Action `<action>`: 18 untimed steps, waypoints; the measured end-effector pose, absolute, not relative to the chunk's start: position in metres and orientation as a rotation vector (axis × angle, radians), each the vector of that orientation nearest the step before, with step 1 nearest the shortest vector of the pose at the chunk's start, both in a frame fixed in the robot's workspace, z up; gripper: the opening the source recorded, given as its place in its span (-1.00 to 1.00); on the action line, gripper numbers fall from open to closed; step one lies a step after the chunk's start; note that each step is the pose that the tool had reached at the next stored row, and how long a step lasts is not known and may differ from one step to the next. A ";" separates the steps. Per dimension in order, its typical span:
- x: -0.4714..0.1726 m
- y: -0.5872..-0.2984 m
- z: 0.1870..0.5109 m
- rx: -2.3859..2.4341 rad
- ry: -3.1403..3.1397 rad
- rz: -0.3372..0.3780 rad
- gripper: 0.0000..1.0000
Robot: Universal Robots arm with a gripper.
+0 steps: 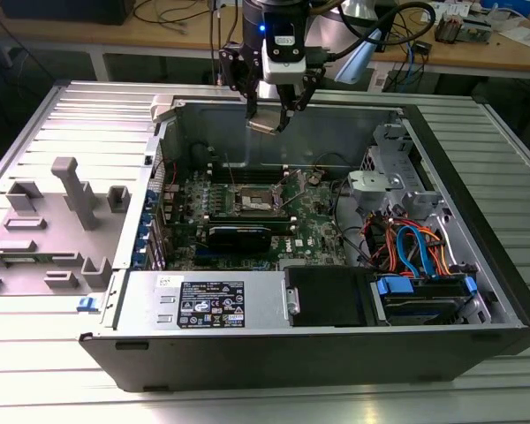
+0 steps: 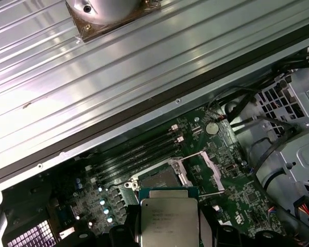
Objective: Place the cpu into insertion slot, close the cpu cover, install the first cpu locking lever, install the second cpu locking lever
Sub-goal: 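Place the cpu into insertion slot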
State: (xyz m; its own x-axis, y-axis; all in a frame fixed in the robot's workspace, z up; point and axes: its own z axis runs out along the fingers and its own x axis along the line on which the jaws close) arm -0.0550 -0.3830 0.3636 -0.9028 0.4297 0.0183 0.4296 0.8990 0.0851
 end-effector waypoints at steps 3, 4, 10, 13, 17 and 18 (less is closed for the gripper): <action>-0.055 -0.383 0.364 0.699 3.059 0.137 0.09; -0.055 -0.383 0.364 0.700 3.058 0.137 0.09; -0.055 -0.383 0.364 0.714 3.055 0.137 0.09; -0.055 -0.383 0.364 0.726 3.052 0.137 0.09; -0.055 -0.383 0.364 0.747 3.046 0.137 0.09; -0.055 -0.383 0.364 0.757 3.043 0.137 0.09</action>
State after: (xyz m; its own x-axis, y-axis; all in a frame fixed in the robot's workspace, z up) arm -0.0550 -0.3830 0.3636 -0.8837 0.4676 0.0182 0.4674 0.8799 0.0851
